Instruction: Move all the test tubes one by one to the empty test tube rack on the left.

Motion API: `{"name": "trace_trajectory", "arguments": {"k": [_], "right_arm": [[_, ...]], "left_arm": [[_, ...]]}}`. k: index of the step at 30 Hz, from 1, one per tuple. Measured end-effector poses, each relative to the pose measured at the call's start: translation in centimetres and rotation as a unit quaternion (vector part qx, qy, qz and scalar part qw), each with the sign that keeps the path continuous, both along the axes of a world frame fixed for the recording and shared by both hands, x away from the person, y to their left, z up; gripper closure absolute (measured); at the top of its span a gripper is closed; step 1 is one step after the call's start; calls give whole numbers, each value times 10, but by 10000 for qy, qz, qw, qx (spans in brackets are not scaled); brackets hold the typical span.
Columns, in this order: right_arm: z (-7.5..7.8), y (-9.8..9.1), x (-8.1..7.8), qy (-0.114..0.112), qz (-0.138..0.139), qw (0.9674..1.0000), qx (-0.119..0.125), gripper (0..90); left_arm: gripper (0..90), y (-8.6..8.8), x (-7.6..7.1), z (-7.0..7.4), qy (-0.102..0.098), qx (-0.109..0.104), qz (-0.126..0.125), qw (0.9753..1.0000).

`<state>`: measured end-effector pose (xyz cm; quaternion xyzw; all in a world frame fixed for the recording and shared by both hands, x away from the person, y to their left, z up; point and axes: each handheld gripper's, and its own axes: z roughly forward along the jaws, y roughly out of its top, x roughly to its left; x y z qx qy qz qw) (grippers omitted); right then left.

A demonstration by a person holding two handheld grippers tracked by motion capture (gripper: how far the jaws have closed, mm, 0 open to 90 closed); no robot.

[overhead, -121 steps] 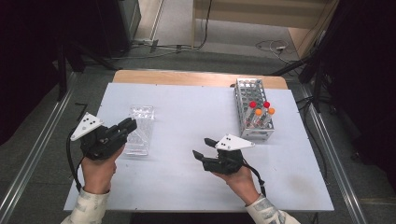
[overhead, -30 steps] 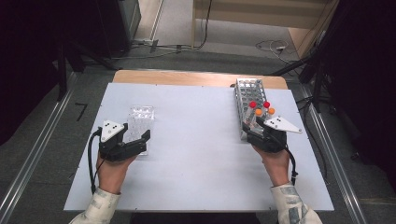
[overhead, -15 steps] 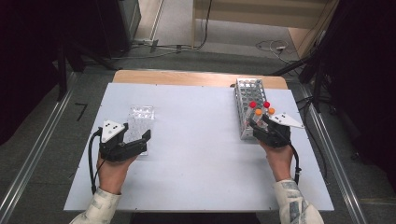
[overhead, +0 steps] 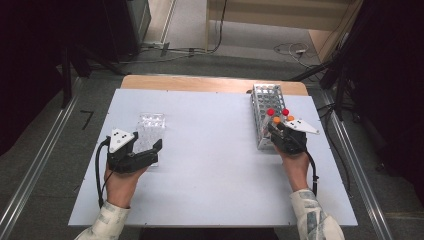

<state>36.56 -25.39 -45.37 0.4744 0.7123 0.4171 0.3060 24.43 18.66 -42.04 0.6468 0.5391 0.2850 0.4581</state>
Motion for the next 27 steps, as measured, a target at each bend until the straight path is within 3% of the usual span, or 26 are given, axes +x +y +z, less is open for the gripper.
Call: {"name": "trace_trajectory", "arguments": {"k": [7, 13, 27], "right_arm": [[-2, 0, 1, -6, -85, 10000, -42, 703], [3, -1, -1, -106, -96, 9999, -7, 709], [53, -9, -25, -771, -31, 9965, 319, 713]], "left_arm": [[186, -1, 0, 0, 2, -2, -32, 10000], [186, -3, -1, 1, -18, -2, -40, 10000], [185, -5, -1, 2, -30, 13, -81, 10000]]}}
